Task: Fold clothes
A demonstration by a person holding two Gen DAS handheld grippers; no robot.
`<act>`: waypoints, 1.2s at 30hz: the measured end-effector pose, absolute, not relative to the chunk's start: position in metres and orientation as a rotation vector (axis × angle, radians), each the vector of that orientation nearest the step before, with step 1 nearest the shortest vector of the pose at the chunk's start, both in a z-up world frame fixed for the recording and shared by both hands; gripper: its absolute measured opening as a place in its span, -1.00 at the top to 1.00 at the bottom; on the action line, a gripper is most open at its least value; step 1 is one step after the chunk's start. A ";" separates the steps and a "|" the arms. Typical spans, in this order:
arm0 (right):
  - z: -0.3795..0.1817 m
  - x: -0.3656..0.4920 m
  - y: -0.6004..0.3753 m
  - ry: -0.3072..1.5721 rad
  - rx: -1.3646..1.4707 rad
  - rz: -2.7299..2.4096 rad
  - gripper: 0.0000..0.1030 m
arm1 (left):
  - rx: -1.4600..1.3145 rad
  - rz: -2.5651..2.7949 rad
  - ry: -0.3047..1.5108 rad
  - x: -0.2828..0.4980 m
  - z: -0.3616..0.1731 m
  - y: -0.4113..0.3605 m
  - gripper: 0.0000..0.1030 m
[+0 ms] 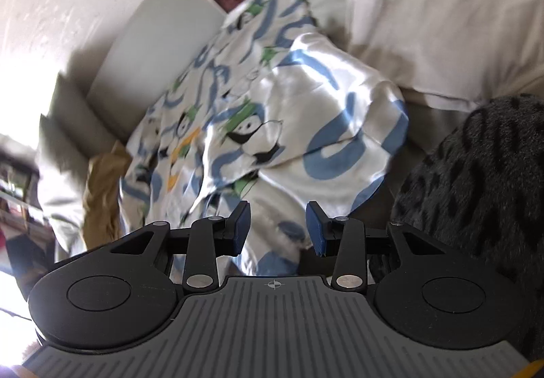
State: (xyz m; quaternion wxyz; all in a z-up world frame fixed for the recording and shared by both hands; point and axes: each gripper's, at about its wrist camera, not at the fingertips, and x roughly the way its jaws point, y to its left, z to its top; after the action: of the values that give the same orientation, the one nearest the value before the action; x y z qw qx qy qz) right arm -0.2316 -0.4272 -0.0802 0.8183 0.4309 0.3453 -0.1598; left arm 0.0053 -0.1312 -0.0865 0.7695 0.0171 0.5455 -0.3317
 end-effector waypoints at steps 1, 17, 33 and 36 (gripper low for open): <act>-0.078 -0.232 -0.423 0.741 0.884 -0.343 0.14 | 0.067 -0.714 1.188 0.000 -0.088 -0.126 0.16; -0.085 -0.158 -0.370 0.801 0.708 -0.070 0.38 | 0.209 -0.692 0.912 -0.010 -0.053 -0.127 0.13; -0.088 -0.183 -0.401 0.698 0.823 -0.102 0.33 | 0.605 -0.821 0.545 -0.007 -0.109 -0.225 0.06; -0.090 -0.201 -0.407 0.705 0.863 -0.121 0.33 | 0.607 -0.823 0.568 0.004 -0.116 -0.239 0.05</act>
State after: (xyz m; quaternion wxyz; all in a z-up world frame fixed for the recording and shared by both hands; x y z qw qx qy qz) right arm -0.2005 -0.4072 -0.0899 0.8469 0.4093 0.3345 -0.0574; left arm 0.0035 -0.2390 -0.1159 0.8337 0.2866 0.2683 -0.3884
